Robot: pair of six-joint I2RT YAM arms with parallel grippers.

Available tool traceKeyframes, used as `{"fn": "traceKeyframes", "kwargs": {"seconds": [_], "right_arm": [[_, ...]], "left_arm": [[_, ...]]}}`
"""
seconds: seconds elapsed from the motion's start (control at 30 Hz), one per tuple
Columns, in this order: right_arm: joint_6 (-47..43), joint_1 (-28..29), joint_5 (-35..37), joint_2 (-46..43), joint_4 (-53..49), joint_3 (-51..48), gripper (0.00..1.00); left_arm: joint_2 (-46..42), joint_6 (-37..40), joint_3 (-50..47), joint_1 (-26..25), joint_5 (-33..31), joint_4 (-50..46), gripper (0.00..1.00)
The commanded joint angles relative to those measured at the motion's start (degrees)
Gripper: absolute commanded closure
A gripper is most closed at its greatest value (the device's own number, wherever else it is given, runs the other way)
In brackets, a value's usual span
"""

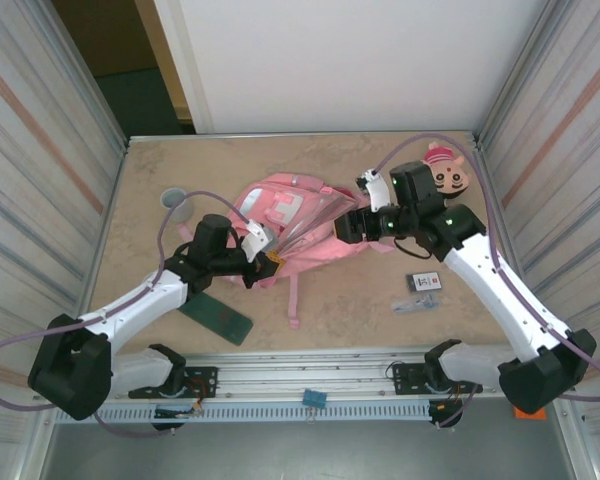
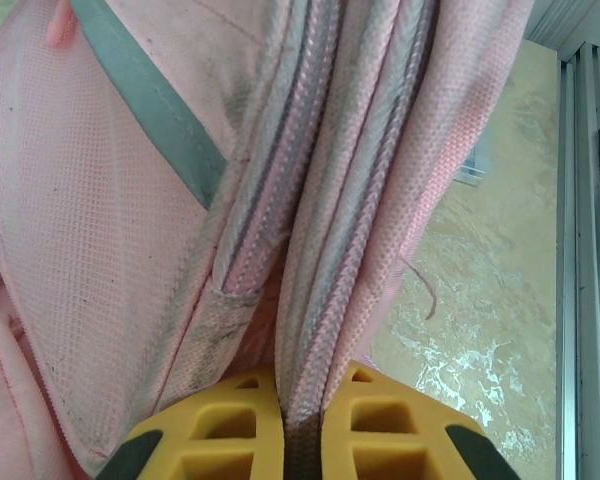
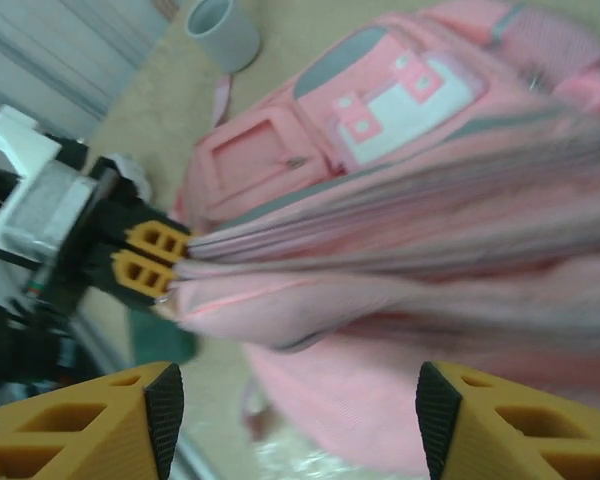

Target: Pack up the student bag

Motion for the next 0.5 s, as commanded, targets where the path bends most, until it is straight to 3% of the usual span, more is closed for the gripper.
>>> {"fn": "traceKeyframes", "kwargs": {"seconds": [0.0, 0.13, 0.3, 0.47], "right_arm": [[28.1, 1.1, -3.1, -0.9, 3.8, -5.1, 0.35], [38.6, 3.0, -4.6, -0.2, 16.6, -9.9, 0.32], [42.3, 4.9, -6.2, 3.9, 24.5, -10.4, 0.35], [42.6, 4.4, -4.7, 3.6, 26.7, -10.9, 0.69]], "left_arm": [[-0.1, -4.2, 0.3, -0.5, 4.4, 4.0, 1.00], [0.9, -3.0, 1.1, -0.4, 5.3, 3.4, 1.00], [2.1, -2.4, 2.0, -0.5, 6.8, 3.3, 1.00], [1.3, -2.3, 1.2, -0.5, 6.1, 3.1, 0.88]]}}
